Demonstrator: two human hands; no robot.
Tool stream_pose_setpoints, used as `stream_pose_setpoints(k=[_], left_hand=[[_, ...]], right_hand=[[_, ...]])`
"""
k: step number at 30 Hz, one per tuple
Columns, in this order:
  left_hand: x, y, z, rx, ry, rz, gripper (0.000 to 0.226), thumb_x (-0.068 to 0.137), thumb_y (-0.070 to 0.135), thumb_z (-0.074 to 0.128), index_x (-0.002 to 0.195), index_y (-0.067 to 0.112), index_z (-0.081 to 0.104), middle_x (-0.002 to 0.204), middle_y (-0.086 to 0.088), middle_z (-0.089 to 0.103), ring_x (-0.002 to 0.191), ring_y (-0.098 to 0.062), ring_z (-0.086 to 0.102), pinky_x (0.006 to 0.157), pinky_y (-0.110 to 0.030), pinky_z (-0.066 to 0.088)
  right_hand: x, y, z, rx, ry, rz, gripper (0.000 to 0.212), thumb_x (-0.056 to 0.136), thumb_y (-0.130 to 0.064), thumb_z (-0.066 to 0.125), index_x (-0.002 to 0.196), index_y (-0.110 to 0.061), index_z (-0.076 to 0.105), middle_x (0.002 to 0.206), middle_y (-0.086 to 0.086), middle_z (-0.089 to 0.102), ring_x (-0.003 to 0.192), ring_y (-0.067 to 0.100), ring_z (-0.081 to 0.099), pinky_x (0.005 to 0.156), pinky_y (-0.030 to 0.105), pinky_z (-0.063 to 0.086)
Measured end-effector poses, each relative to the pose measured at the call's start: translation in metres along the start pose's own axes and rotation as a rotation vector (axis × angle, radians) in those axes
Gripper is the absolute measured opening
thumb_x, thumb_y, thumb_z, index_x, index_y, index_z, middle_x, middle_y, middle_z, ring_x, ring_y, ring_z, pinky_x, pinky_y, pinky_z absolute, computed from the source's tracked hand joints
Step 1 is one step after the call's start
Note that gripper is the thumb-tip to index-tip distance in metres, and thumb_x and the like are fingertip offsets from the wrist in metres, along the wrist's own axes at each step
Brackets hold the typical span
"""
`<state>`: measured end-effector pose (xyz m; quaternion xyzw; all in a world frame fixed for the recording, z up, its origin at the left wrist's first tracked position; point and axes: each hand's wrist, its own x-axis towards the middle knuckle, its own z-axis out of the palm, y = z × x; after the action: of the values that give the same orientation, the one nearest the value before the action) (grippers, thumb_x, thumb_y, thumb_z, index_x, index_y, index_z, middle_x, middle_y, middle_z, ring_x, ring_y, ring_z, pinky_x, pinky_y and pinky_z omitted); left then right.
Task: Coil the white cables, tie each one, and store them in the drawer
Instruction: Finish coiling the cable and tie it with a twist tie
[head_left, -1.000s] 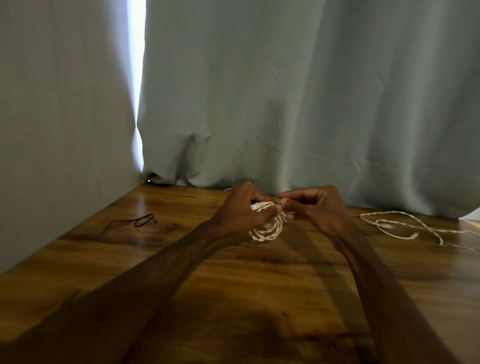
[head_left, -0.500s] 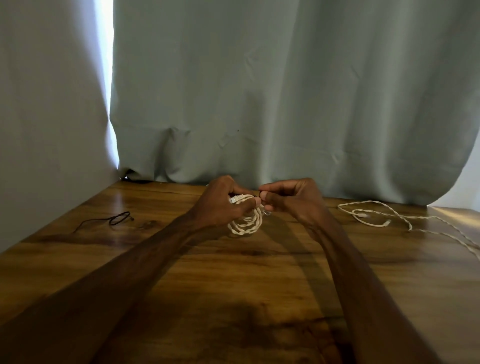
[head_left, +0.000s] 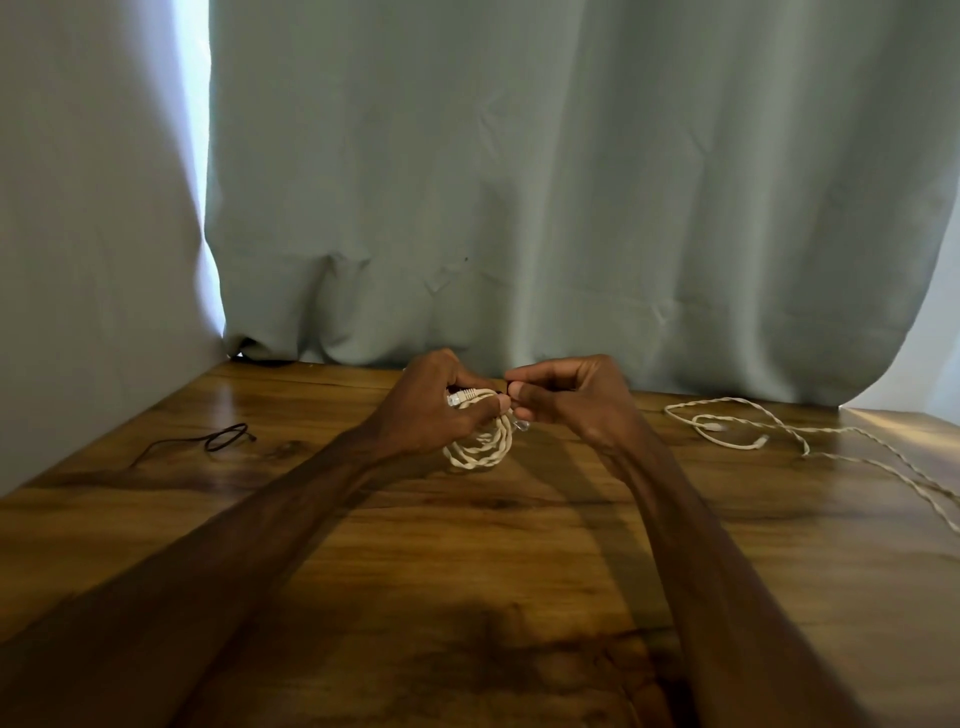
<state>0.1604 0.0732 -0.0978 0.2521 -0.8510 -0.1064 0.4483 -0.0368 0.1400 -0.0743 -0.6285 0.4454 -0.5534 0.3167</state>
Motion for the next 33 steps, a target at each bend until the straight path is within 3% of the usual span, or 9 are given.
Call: stream_pose_setpoints(k=[7, 11, 15, 20, 26, 33], left_hand=[[-0.0019, 0.0025, -0.0001, 0.018, -0.002, -0.001, 0.013, 0.089, 0.034, 0.074, 0.089, 0.026, 0.084, 0.068, 0.01, 0.075, 0.064, -0.018, 0.066, 0.06, -0.043, 0.05], [-0.0013, 0.0025, -0.0005, 0.022, -0.01, 0.006, 0.024, 0.089, 0.04, 0.069, 0.085, 0.021, 0.083, 0.068, 0.005, 0.075, 0.064, -0.018, 0.066, 0.061, -0.043, 0.049], [-0.0014, 0.0036, -0.0005, 0.026, 0.003, 0.008, 0.017, 0.089, 0.035, 0.074, 0.085, 0.022, 0.083, 0.074, 0.006, 0.077, 0.067, -0.013, 0.065, 0.063, -0.039, 0.049], [-0.0015, 0.003, 0.0009, 0.04, 0.026, 0.017, 0.026, 0.087, 0.045, 0.068, 0.087, 0.023, 0.083, 0.075, 0.009, 0.077, 0.07, -0.011, 0.062, 0.067, -0.039, 0.05], [-0.0024, 0.0026, 0.0052, 0.074, 0.06, 0.017, 0.024, 0.089, 0.046, 0.068, 0.087, 0.027, 0.082, 0.076, 0.011, 0.075, 0.079, -0.009, 0.056, 0.069, -0.041, 0.049], [-0.0029, 0.0068, 0.0032, 0.101, 0.055, 0.042, 0.02, 0.091, 0.037, 0.068, 0.084, 0.023, 0.081, 0.073, 0.009, 0.075, 0.073, -0.013, 0.055, 0.07, -0.035, 0.044]], right_hand=[[-0.0009, -0.0014, 0.0008, -0.045, -0.011, -0.024, 0.021, 0.084, 0.003, 0.076, 0.105, 0.002, 0.076, 0.092, 0.016, 0.079, 0.081, 0.028, 0.078, 0.073, 0.028, 0.064], [-0.0007, -0.0015, -0.0004, -0.028, -0.008, -0.006, 0.021, 0.084, 0.001, 0.077, 0.105, 0.0, 0.077, 0.091, 0.014, 0.079, 0.083, 0.029, 0.078, 0.075, 0.029, 0.064], [-0.0008, -0.0022, -0.0007, -0.051, -0.014, -0.014, 0.022, 0.083, 0.001, 0.078, 0.105, -0.001, 0.077, 0.091, 0.012, 0.08, 0.083, 0.029, 0.078, 0.074, 0.028, 0.064], [-0.0009, -0.002, -0.0038, -0.055, -0.024, -0.034, 0.022, 0.082, 0.001, 0.078, 0.104, 0.001, 0.077, 0.091, 0.013, 0.079, 0.083, 0.033, 0.077, 0.076, 0.033, 0.065], [-0.0009, -0.0056, -0.0048, -0.005, -0.041, -0.013, 0.022, 0.082, 0.006, 0.075, 0.104, 0.004, 0.076, 0.092, 0.016, 0.079, 0.076, 0.022, 0.077, 0.067, 0.023, 0.062], [0.0002, -0.0023, -0.0056, 0.042, -0.061, 0.031, 0.018, 0.091, 0.0, 0.07, 0.107, 0.004, 0.075, 0.096, 0.021, 0.077, 0.087, 0.027, 0.076, 0.07, 0.028, 0.063]])
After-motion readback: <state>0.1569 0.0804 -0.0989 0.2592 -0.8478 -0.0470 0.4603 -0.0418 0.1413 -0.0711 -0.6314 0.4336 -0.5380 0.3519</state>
